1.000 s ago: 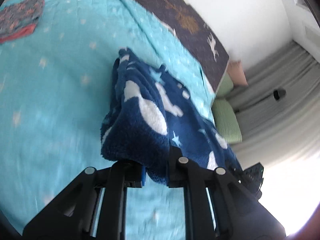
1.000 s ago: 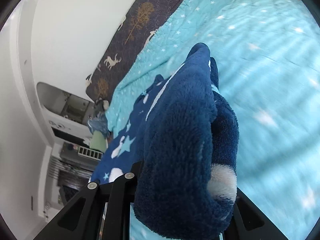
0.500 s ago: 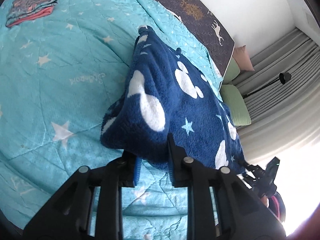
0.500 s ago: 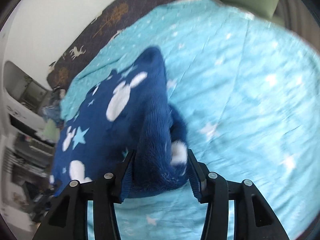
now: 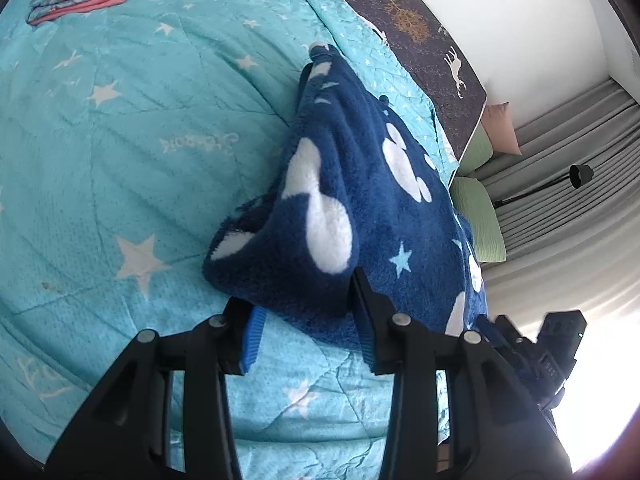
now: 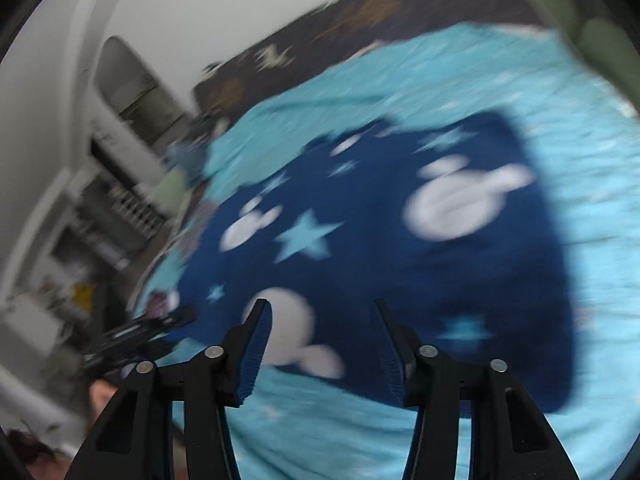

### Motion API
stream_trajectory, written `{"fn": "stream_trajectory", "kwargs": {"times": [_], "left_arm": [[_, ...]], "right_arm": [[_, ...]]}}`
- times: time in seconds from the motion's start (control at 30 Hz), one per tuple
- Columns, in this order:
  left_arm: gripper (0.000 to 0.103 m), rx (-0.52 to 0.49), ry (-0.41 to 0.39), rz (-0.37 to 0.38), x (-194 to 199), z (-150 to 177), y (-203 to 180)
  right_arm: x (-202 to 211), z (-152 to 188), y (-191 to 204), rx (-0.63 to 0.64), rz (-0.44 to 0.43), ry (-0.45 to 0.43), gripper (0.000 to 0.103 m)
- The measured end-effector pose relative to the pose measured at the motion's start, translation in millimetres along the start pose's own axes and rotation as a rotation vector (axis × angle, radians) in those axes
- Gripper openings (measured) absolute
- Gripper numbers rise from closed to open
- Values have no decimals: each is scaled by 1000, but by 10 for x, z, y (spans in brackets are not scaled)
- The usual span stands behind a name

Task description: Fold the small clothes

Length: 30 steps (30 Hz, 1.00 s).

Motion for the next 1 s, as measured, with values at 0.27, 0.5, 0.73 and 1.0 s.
{"fn": "stream_trajectory", "kwargs": {"times": [0.27, 0.5, 0.73, 1.0], "left_arm": [[41, 8, 15, -2, -55, -48, 115], [41, -118, -25, -40, 20, -33, -60], [35, -133, -44, -9, 86, -28, -52], [29, -207, -84, 40, 192, -58, -308]], "right_arm": [[-723, 186, -81, -17, -13, 201, 39], [-396, -222, 183, 69, -89, 96, 33], [-935, -127, -92, -38, -35, 271, 26], [-674, -933, 43, 41, -1, 84, 28]]}}
Point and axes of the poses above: each gripper's, at about its wrist camera, not at the fingertips, and x roughly against the way its jaws point, y to its left, z to its underside, the point moved 2 cm from there along -x, roughly the way its jaws point, and after that the axes turned 6 degrees about z, right-handed, at the moved point
